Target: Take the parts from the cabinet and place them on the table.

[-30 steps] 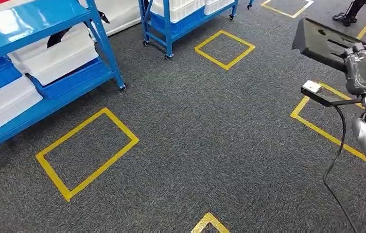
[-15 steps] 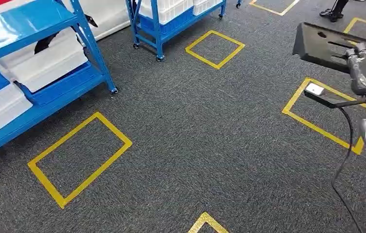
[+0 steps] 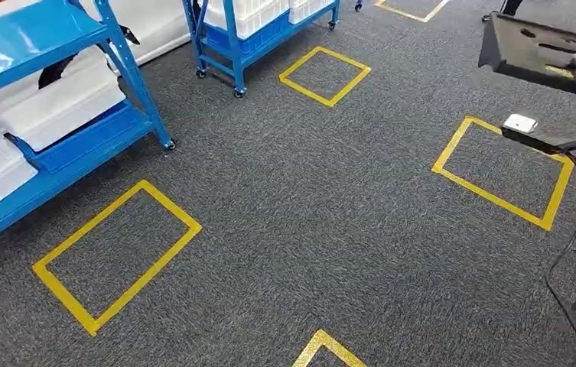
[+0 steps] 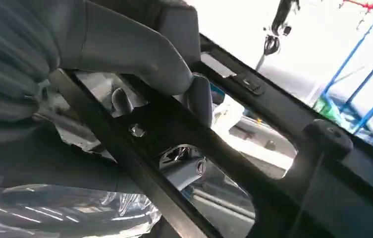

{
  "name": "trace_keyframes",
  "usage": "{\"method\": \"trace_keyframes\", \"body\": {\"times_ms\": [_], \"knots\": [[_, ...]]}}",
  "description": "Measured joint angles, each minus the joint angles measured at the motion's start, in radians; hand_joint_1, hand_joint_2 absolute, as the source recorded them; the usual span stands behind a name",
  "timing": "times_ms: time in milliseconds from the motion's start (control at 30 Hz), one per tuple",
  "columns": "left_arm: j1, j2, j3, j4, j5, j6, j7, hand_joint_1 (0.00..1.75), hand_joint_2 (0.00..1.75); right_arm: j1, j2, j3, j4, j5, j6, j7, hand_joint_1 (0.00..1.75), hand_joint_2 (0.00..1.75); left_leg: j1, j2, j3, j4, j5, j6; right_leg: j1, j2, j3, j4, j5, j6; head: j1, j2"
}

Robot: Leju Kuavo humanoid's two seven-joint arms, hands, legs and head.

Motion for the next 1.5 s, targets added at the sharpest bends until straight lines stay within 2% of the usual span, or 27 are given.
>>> {"method": "trace_keyframes", "body": {"times_ms": [100, 167, 267, 300, 333, 367, 433, 467, 500, 600, 633, 667, 700, 767, 833, 900, 933, 967, 1000, 1033, 1167, 1200, 1300, 1333, 1400, 1467, 1500], "knots": [[-0.002, 0.002, 0.009, 0.0, 0.019, -0.002, -0.003, 0.0, 1.75, -0.038, 0.057, 0.037, 0.093, 0.015, -0.049, 0.022, 1.75, 1.75, 0.002, 0.009, 0.001, -0.006, 0.002, -0.01, 0.002, 0.012, -0.007, 0.005, 0.003, -0.015, 0.0, 0.0], [-0.006, 0.006, 0.013, 0.0, 0.021, -0.006, -0.002, 0.0, 1.75, -0.061, 0.093, 0.056, 0.137, 0.026, -0.054, 0.031, 1.75, 1.75, 0.006, -0.008, -0.013, 0.027, -0.029, -0.026, -0.004, 0.014, -0.006, 0.0, 0.008, -0.028, 0.0, 0.0], [-0.005, 0.006, 0.016, 0.0, 0.023, -0.007, -0.002, 0.0, 1.75, -0.085, 0.145, 0.083, 0.193, 0.027, -0.063, 0.032, 1.75, 1.75, 0.013, -0.016, -0.117, 0.256, -0.14, -0.037, -0.001, 0.021, -0.01, 0.001, 0.01, -0.035, 0.0, 0.0], [-0.005, 0.006, 0.019, 0.0, 0.027, -0.008, -0.002, 0.0, 1.75, -0.087, 0.159, 0.092, 0.208, 0.027, -0.068, 0.032, 1.75, 1.75, 0.014, -0.016, -0.145, 0.313, -0.151, -0.038, 0.0, 0.023, -0.011, 0.001, 0.01, -0.035, 0.0, 0.0], [-0.004, 0.006, 0.022, 0.0, 0.027, -0.007, -0.002, 0.0, 1.75, -0.088, 0.171, 0.101, 0.222, 0.028, -0.068, 0.03, 1.75, 1.75, 0.014, -0.016, -0.15, 0.317, -0.138, -0.036, 0.001, 0.025, -0.01, 0.001, 0.01, -0.035, 0.0, 0.0], [-0.003, 0.006, 0.024, 0.0, 0.028, -0.007, -0.002, 0.0, 1.75, -0.09, 0.181, 0.105, 0.233, 0.028, -0.068, 0.03, 1.75, 1.75, 0.014, -0.016, -0.133, 0.274, -0.104, -0.033, 0.002, 0.029, -0.009, 0.001, 0.01, -0.035, 0.0, 0.0], [-0.002, 0.006, 0.028, 0.0, 0.028, -0.007, 0.0, 0.0, 1.75, -0.103, 0.204, 0.114, 0.251, 0.028, -0.066, 0.031, 1.75, 1.75, 0.013, -0.022, -0.058, 0.106, -0.011, -0.021, 0.004, 0.036, -0.008, 0.001, 0.01, -0.035, 0.0, 0.0], [-0.001, 0.006, 0.029, 0.0, 0.028, -0.007, 0.002, 0.0, 1.75, -0.114, 0.215, 0.118, 0.26, 0.028, -0.065, 0.032, 1.75, 1.75, 0.011, -0.041, -0.025, 0.019, 0.02, -0.012, 0.002, 0.04, -0.008, 0.0, 0.01, -0.035, 0.0, 0.0], [-0.001, 0.007, 0.029, 0.0, 0.029, -0.007, 0.005, 0.0, 1.75, -0.126, 0.225, 0.121, 0.269, 0.029, -0.064, 0.032, 1.75, 1.75, 0.01, -0.051, -0.012, 0.008, 0.011, -0.01, 0.007, 0.042, -0.013, 0.001, 0.012, -0.03, 0.0, 0.0], [-0.001, 0.006, 0.03, 0.0, 0.029, -0.016, 0.007, 0.0, 1.75, -0.142, 0.245, 0.132, 0.292, 0.042, -0.06, 0.032, 1.75, 1.75, 0.006, -0.044, -0.013, -0.003, 0.011, -0.008, 0.001, 0.052, -0.016, -0.007, 0.021, -0.013, 0.0, 0.0], [-0.001, 0.005, 0.03, 0.0, 0.029, -0.02, 0.007, 0.0, 1.75, -0.146, 0.25, 0.136, 0.299, 0.042, -0.059, 0.032, 1.75, 1.75, 0.011, -0.04, -0.006, -0.021, 0.02, 0.0, 0.006, 0.055, -0.014, -0.01, 0.022, -0.004, 0.0, 0.0], [-0.002, 0.004, 0.03, 0.001, 0.028, -0.023, 0.007, 0.0, 1.75, -0.15, 0.254, 0.138, 0.306, 0.043, -0.059, 0.032, 1.75, 1.75, 0.015, -0.033, 0.001, -0.034, 0.029, 0.001, 0.002, 0.04, -0.019, 0.003, 0.009, -0.005, 0.0, 0.0], [-0.002, 0.002, 0.03, 0.001, 0.027, -0.024, 0.007, 0.0, 1.75, -0.16, 0.256, 0.141, 0.312, 0.043, -0.058, 0.032, 1.75, 1.75, 0.014, -0.031, 0.002, -0.039, 0.031, 0.008, 0.004, 0.026, -0.039, 0.044, -0.023, -0.006, 0.0, 0.0], [-0.001, 0.001, 0.03, 0.002, 0.023, -0.027, 0.008, 0.0, 1.75, -0.17, 0.262, 0.146, 0.321, 0.044, -0.059, 0.034, 1.75, 1.75, 0.012, -0.028, 0.001, -0.038, 0.031, 0.011, 0.005, 0.023, -0.103, 0.186, -0.092, -0.004, 0.0, 0.0], [-0.001, -0.001, 0.03, 0.003, 0.017, -0.032, 0.008, 0.0, 1.75, -0.169, 0.267, 0.154, 0.337, 0.045, -0.059, 0.034, 1.75, 1.75, 0.011, -0.022, 0.0, -0.035, 0.03, 0.012, 0.004, 0.023, -0.147, 0.276, -0.11, 0.0, 0.0, 0.0], [0.001, -0.003, 0.03, 0.005, 0.012, -0.035, 0.008, 0.0, 1.75, -0.17, 0.27, 0.161, 0.344, 0.045, -0.059, 0.031, 1.75, 1.75, 0.012, -0.018, 0.0, -0.027, 0.024, 0.009, 0.0, 0.017, -0.108, 0.197, -0.048, 0.003, 0.0, 0.0], [0.002, -0.004, 0.029, 0.006, 0.008, -0.037, 0.008, 0.0, 1.75, -0.173, 0.27, 0.163, 0.347, 0.045, -0.059, 0.031, 1.75, 1.75, 0.013, -0.015, 0.0, -0.018, 0.018, 0.006, -0.002, 0.008, -0.056, 0.097, 0.003, 0.003, 0.0, 0.0], [0.003, -0.005, 0.029, 0.006, 0.006, -0.038, 0.008, 0.0, 1.75, -0.175, 0.27, 0.165, 0.348, 0.044, -0.059, 0.029, 1.75, 1.75, 0.013, -0.013, -0.001, -0.008, 0.01, 0.001, -0.002, -0.006, -0.02, 0.019, 0.018, 0.003, 0.0, 0.0], [0.003, -0.004, 0.029, 0.006, 0.005, -0.038, 0.009, 0.0, 1.75, -0.178, 0.271, 0.167, 0.35, 0.042, -0.059, 0.027, 1.75, 1.75, 0.004, -0.012, -0.009, 0.0, 0.005, -0.005, 0.01, -0.012, -0.013, 0.013, 0.001, 0.001, 0.0, 0.0], [0.003, -0.004, 0.028, 0.006, 0.003, -0.039, 0.01, 0.0, 1.75, -0.179, 0.271, 0.167, 0.351, 0.04, -0.059, 0.025, 1.75, 1.75, 0.004, -0.011, -0.012, 0.004, 0.004, -0.008, 0.005, 0.0, -0.018, 0.012, 0.006, -0.012, -0.001, 0.0], [0.006, -0.004, 0.027, 0.006, -0.001, -0.039, 0.011, 0.0, 1.75, -0.176, 0.269, 0.17, 0.356, 0.023, -0.059, 0.015, 1.75, 1.75, 0.006, -0.003, -0.017, 0.007, -0.007, -0.025, 0.003, 0.012, -0.019, 0.006, 0.012, -0.031, 0.0, 0.0], [0.006, -0.004, 0.027, 0.006, -0.001, -0.039, 0.011, 0.0, 1.75, -0.176, 0.269, 0.17, 0.356, 0.019, -0.059, 0.015, 1.75, 1.75, 0.009, -0.011, -0.025, 0.035, -0.031, -0.03, 0.003, 0.013, -0.019, 0.006, 0.012, -0.035, 0.0, 0.0], [0.006, -0.004, 0.027, 0.006, 0.0, -0.038, 0.011, 0.0, 1.75, -0.171, 0.269, 0.171, 0.357, 0.02, -0.059, 0.017, 1.75, 1.75, 0.014, -0.015, -0.13, 0.273, -0.143, -0.039, 0.005, 0.021, -0.021, 0.006, 0.012, -0.039, 0.0, 0.0], [0.006, -0.004, 0.027, 0.006, 0.0, -0.038, 0.011, 0.0, 1.75, -0.167, 0.27, 0.172, 0.358, 0.02, -0.059, 0.017, 1.75, 1.75, 0.014, -0.015, -0.157, 0.33, -0.156, -0.039, 0.005, 0.025, -0.02, 0.006, 0.012, -0.039, 0.0, 0.0], [0.007, -0.004, 0.027, 0.006, 0.0, -0.038, 0.011, 0.0, 1.75, -0.162, 0.27, 0.174, 0.358, 0.02, -0.059, 0.017, 1.75, 1.75, 0.014, -0.016, -0.149, 0.303, -0.118, -0.035, 0.006, 0.032, -0.019, 0.006, 0.012, -0.039, 0.0, 0.0], [0.007, -0.004, 0.027, 0.006, 0.002, -0.037, 0.011, 0.0, 1.75, -0.162, 0.272, 0.174, 0.358, 0.018, -0.059, 0.019, 1.75, 1.75, 0.013, -0.025, -0.055, 0.1, -0.01, -0.022, 0.007, 0.043, -0.015, 0.006, 0.011, -0.039, 0.0, 0.0], [0.008, -0.003, 0.027, 0.006, 0.005, -0.035, 0.011, 0.0, 1.75, -0.163, 0.275, 0.175, 0.358, 0.016, -0.059, 0.02, 1.75, 1.75, 0.011, -0.047, -0.022, 0.019, 0.009, -0.014, 0.003, 0.046, -0.015, 0.005, 0.011, -0.038, 0.0, 0.0]]}}
